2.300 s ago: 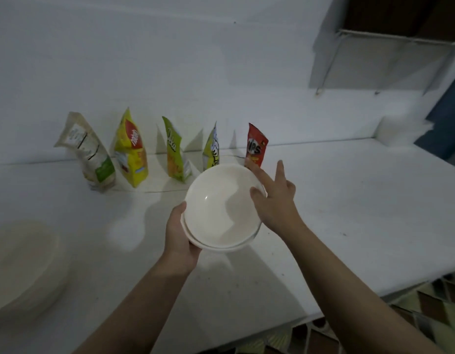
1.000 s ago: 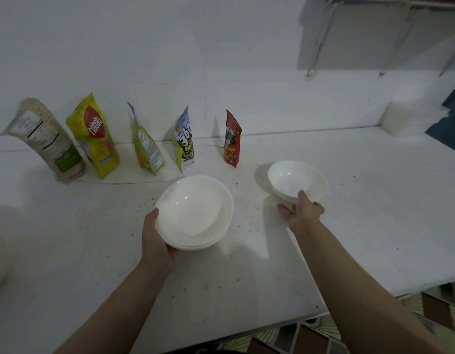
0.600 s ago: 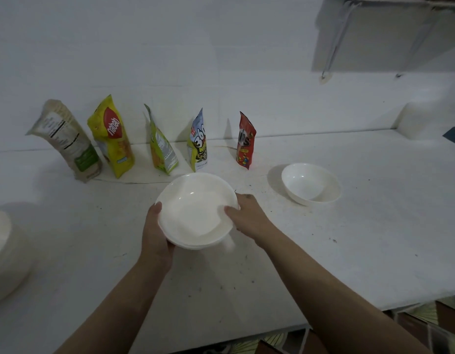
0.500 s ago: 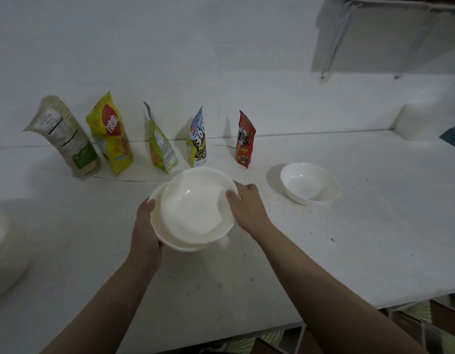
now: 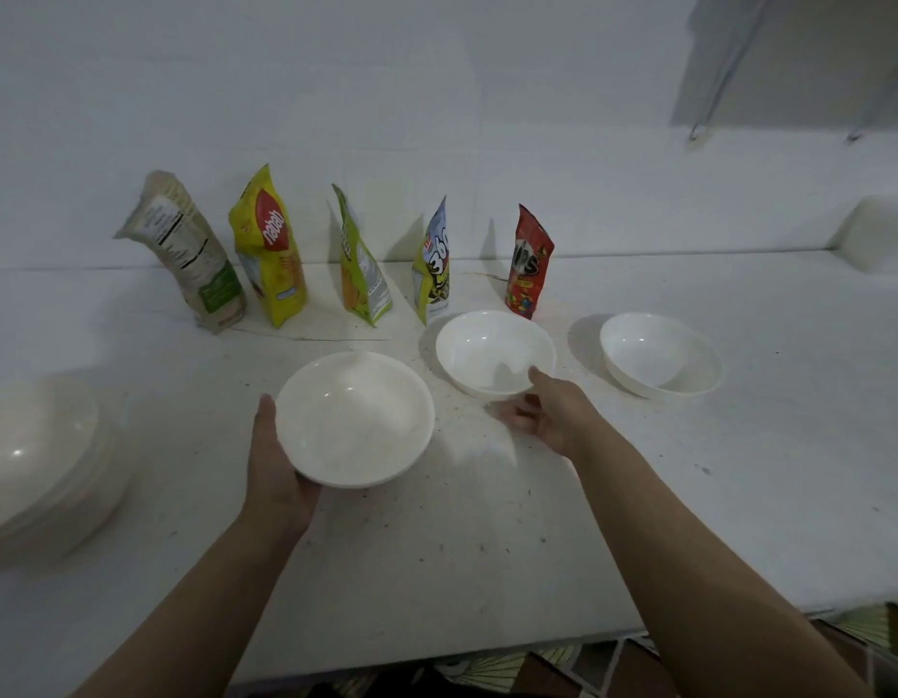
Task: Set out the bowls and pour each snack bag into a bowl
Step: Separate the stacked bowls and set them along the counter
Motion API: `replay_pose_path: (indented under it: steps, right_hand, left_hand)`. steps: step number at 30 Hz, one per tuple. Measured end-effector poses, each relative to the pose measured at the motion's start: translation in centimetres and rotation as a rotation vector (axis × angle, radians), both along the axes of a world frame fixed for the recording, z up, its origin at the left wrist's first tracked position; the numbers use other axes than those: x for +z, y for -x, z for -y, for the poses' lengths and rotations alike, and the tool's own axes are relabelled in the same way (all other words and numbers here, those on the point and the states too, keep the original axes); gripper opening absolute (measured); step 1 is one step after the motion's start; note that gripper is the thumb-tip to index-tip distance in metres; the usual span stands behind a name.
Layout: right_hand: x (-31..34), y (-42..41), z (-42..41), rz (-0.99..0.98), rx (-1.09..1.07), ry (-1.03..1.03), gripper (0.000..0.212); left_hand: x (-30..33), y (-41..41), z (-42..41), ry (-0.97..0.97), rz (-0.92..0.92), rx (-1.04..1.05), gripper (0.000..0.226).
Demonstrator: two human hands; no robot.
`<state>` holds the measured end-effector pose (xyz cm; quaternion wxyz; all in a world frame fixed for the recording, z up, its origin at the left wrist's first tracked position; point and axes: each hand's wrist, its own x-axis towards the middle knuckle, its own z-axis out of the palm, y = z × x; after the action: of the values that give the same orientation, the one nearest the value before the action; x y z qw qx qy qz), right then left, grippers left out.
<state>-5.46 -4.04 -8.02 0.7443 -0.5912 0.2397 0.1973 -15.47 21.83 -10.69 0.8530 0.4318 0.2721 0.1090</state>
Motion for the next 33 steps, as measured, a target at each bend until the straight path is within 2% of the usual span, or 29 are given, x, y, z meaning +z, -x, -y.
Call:
replay_pose_path:
  steps: [4,9,13,16,18,20,22,23,25,29,33]
  right_hand:
    - [-0.6,0.4,0.3,-0.007,0.125,0.229,0.031]
    - [-0.7,1.8,-0.3,0.026,0.14,0.49,0.046]
    - [1.0,4.0,-3.8,0.174,0.419,0.482,0.056]
    - [2.4,4.7,-6.0,0.389,0.621,0.573,0.04]
    - [3.0,4.4,-7.4,0.528,0.603,0.652,0.031]
    - [3.6,4.2,-8.8,0.674,0.472,0.689,0.029]
    - [4.7,4.2,-10.4,0.777,0.315,0.625,0.024]
    - [5.3,4.2,-11.2,0.772,0.245,0.517,0.02]
    - [6.1,3.9,-12.5,0.647,0.168,0.259,0.018]
    - [5.9,2.5,-15.5,0.33,0.14,-0.135,0.029]
    - [3.6,1.9,-18.9,0.115,0.046,-0.26,0.039]
  left_hand:
    - [0.0,-0.1,0.0,-0.009,-0.006,0.007,0.043]
    - [0.4,-0.5,-0.2,-0.028,0.014,0.014,0.039]
    - [1.2,-0.9,0.2,-0.01,-0.001,0.001,0.044]
    - [2.1,-0.9,0.6,-0.058,0.026,0.003,0.04]
    - [3.0,-0.9,0.2,-0.097,0.054,0.034,0.037]
    - [4.2,-0.7,-0.7,-0.158,0.075,0.082,0.034]
    - [5.5,-0.2,-1.9,-0.264,0.088,0.153,0.03]
    - [6.0,0.1,-2.7,-0.314,0.097,0.19,0.031]
    - [7.0,1.0,-4.4,-0.36,0.112,0.275,0.031]
    - [8.7,2.2,-9.1,-0.401,0.137,0.435,0.024]
    - [9.9,3.1,-12.9,-0.544,0.129,0.476,0.038]
